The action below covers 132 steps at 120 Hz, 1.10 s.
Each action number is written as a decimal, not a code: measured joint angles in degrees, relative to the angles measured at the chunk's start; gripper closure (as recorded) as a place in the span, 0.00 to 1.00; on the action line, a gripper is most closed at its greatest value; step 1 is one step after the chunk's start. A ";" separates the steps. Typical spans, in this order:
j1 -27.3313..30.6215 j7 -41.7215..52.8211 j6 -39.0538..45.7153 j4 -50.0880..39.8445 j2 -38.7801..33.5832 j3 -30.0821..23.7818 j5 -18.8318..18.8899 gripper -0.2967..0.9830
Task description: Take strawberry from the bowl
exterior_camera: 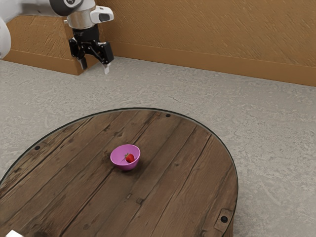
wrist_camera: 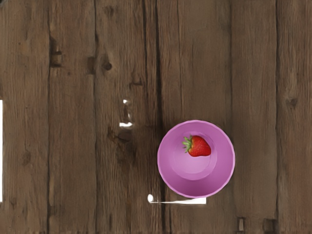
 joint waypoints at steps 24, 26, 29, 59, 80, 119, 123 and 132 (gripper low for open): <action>-0.10 2.81 -0.83 0.22 0.13 0.22 -0.35 0.23; -0.11 3.06 -0.88 0.16 0.03 0.32 -0.41 0.23; -0.06 3.46 -1.06 0.12 -0.06 0.37 -0.43 0.23; -0.17 7.02 11.01 -13.47 8.07 -0.46 0.85 0.23; -0.15 8.97 20.49 -11.42 15.47 -3.99 0.77 0.23; -0.06 -2.02 27.48 -11.73 18.01 -2.63 -9.02 0.23; -0.05 -3.87 28.94 -12.77 18.13 -2.46 -9.64 0.23; -0.06 -7.65 31.68 -14.17 18.29 -2.32 -10.47 0.23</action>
